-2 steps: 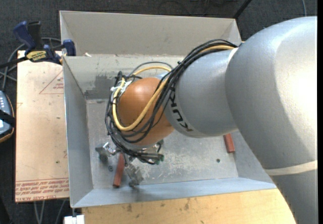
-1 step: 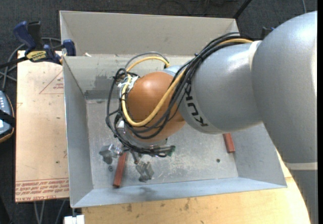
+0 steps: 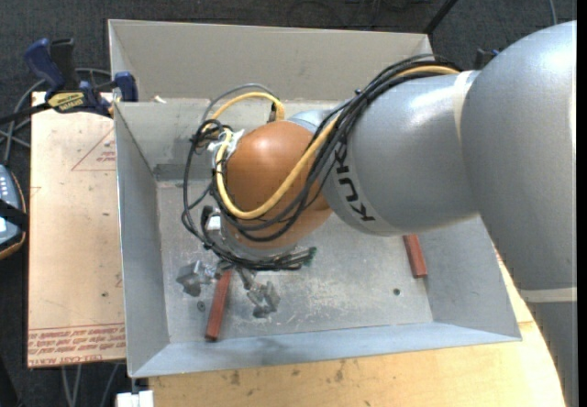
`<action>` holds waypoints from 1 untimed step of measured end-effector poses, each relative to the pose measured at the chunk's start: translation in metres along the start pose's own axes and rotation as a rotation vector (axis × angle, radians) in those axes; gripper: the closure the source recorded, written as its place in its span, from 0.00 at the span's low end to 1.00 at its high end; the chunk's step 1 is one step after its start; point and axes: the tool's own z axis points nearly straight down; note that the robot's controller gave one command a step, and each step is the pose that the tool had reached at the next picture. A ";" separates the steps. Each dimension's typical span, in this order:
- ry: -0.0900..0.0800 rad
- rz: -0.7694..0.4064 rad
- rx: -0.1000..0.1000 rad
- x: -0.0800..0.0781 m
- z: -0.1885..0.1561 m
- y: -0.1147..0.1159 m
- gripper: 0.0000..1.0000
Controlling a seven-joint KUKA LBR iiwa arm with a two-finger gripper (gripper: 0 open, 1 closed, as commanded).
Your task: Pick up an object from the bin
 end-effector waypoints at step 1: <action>0.003 -0.243 -0.003 -0.014 0.031 0.010 0.00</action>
Offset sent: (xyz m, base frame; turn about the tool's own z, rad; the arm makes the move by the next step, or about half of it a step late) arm -0.0029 0.0157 -0.0299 -0.2456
